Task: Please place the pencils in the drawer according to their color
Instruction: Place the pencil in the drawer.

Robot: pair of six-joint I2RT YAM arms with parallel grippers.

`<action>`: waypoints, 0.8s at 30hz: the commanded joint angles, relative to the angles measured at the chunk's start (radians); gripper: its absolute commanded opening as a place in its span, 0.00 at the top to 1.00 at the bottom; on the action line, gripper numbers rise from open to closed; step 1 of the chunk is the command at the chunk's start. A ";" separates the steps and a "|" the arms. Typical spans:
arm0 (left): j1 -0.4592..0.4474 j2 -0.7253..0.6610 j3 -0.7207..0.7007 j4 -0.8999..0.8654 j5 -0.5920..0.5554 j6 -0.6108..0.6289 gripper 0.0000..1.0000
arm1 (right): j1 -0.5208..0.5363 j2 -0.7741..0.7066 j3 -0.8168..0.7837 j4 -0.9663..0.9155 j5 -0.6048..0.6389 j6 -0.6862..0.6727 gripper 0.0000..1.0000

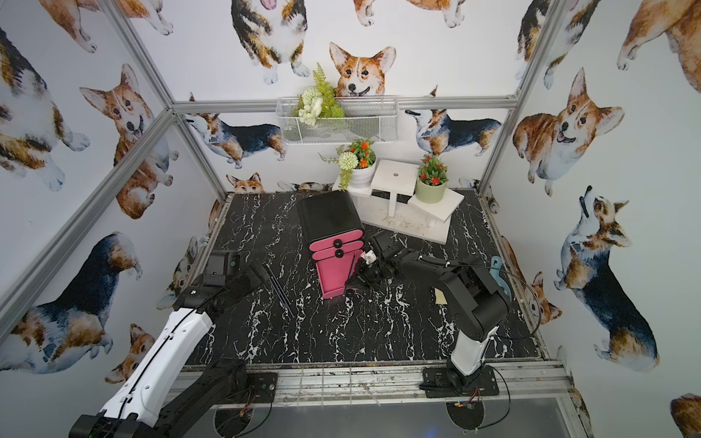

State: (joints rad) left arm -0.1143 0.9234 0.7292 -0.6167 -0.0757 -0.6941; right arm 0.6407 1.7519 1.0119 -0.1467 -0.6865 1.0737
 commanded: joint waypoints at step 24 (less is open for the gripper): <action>0.004 -0.036 -0.028 -0.063 0.015 -0.004 0.00 | -0.001 0.000 0.034 0.043 0.085 -0.020 0.68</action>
State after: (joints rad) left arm -0.1116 0.8940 0.7090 -0.6468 -0.0692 -0.6952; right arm 0.6392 1.7721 1.0523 -0.1097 -0.6186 1.0710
